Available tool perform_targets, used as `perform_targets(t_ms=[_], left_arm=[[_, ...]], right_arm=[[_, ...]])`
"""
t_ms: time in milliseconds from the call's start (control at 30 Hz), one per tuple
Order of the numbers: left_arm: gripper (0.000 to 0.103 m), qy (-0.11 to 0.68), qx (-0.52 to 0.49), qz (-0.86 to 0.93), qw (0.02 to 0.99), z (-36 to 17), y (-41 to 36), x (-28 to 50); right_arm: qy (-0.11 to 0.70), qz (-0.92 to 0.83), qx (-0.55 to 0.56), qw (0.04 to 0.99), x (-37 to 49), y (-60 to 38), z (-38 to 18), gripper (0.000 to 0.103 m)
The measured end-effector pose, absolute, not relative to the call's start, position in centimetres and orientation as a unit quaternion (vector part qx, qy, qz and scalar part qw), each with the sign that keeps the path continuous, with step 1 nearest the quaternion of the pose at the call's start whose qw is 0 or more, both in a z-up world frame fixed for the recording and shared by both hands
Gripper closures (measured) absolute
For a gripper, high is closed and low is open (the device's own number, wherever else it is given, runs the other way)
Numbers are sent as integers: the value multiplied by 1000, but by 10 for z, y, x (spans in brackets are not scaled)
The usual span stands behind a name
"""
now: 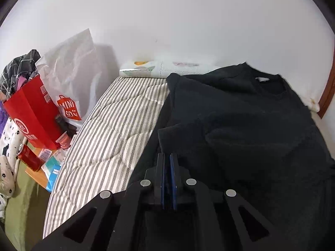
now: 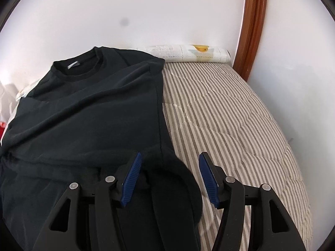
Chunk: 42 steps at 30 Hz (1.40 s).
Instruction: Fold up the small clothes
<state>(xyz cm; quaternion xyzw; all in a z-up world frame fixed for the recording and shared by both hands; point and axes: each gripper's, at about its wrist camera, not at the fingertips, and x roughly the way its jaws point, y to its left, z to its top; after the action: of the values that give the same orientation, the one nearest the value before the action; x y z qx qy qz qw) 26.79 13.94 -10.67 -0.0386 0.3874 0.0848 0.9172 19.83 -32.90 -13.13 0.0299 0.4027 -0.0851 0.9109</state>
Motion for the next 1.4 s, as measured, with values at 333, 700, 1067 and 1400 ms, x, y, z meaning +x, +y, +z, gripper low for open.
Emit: perform_targets(t_ms=[333,700,1067,1400], left_arm=[[94,377,-50,84,921,-88,125,205],[75,422,-82,72,900,-117,143,125],[55,445,-89,37,890,-142,148,69],[56,432,-71,27,899,-146,127,53]], right_arm=[[368,-96,39,924,138,-329,-111,47],[404,-68,42,911,73,-331,-130,46],[433,-50,48,899,11,-330,-168,46],[412,-34,63,909,-1,-317,-181,52]])
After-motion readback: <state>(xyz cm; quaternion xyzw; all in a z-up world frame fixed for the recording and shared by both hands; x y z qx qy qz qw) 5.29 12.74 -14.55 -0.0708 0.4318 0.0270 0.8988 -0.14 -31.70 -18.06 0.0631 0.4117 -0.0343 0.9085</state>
